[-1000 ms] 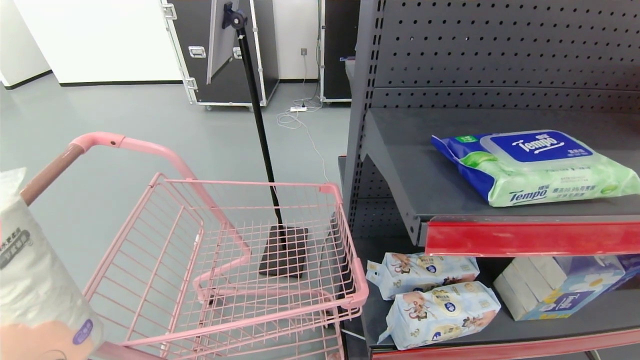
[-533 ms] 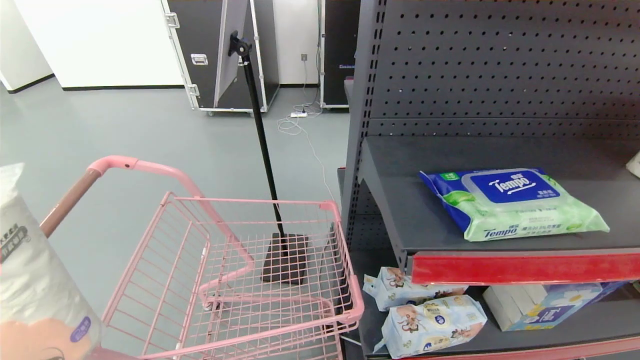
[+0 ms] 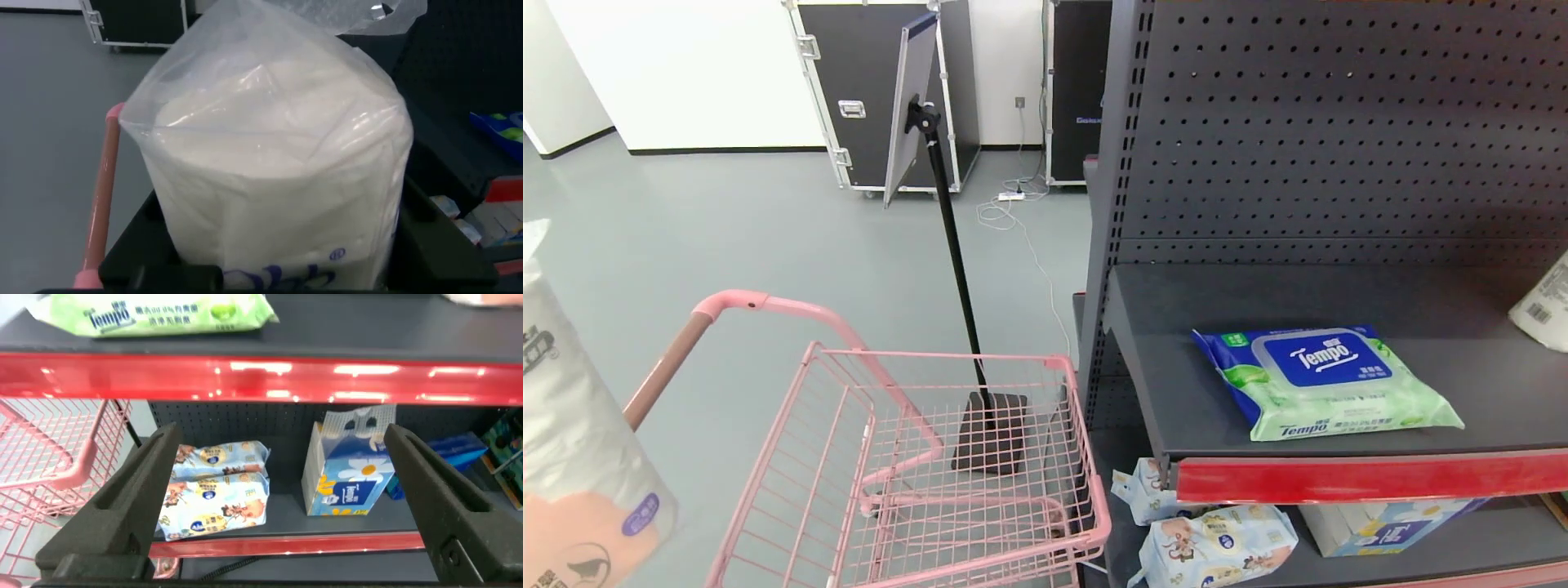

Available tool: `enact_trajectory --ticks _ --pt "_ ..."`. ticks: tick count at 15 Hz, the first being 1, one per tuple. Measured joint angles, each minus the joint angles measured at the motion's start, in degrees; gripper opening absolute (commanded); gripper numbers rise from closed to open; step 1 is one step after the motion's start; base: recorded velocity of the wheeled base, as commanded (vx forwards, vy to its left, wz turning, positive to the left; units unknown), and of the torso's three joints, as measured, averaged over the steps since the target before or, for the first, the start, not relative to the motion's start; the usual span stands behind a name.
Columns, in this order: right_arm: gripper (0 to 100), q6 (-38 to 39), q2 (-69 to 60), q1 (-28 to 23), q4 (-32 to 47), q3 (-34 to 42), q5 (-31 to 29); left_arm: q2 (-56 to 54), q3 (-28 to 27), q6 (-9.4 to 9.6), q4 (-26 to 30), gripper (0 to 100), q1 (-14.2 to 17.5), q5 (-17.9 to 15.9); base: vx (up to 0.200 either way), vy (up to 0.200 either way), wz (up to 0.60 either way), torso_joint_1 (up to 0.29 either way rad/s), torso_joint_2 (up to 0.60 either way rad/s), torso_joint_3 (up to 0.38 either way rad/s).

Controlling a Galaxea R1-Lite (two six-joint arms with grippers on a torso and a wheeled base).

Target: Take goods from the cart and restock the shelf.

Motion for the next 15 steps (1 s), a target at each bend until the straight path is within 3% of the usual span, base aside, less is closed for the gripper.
enact_trajectory --ticks 12,15 --pt "100 0.02 0.0 -0.01 0.0 0.0 -0.02 1.15 0.98 0.16 0.09 0 -0.02 -1.29 0.0 0.0 0.0 0.154 -0.37 -0.214" --pt "100 0.02 0.0 0.0 0.0 0.0 -0.02 1.04 2.02 1.21 -0.05 0 -0.04 -1.27 0.0 0.0 0.0 0.119 -0.28 -0.144"
